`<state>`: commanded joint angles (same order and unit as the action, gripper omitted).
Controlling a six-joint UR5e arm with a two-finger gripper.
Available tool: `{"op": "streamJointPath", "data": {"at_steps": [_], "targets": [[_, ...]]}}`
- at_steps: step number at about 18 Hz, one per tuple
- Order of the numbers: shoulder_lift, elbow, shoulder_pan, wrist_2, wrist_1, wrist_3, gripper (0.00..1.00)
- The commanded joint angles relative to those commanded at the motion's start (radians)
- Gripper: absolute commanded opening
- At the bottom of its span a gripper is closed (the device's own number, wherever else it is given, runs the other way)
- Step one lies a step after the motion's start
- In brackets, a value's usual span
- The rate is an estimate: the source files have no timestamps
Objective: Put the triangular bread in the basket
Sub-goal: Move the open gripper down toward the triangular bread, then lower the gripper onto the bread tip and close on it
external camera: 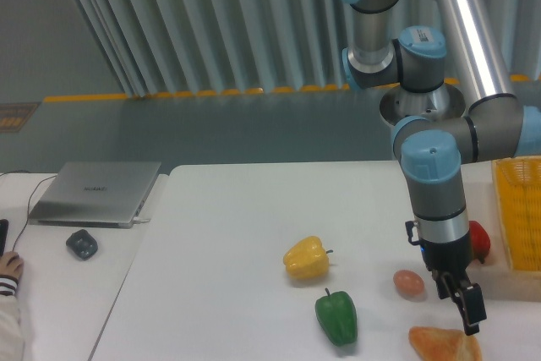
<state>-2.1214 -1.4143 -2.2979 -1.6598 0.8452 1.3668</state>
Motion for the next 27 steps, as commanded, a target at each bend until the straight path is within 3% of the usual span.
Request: {"op": "streamJointPath", "data": {"at_steps": [6, 12, 15, 27], "targets": [[-0.037, 0.002, 0.0, 0.0, -0.002, -0.043, 1.0], [-0.046, 0.002, 0.002, 0.0, -0.002, -0.043, 1.0], [-0.046, 0.005, 0.003, 0.0, -0.002, -0.048, 0.94], [-0.048, 0.018, 0.003, -0.018, -0.002, -0.049, 0.96]]}}
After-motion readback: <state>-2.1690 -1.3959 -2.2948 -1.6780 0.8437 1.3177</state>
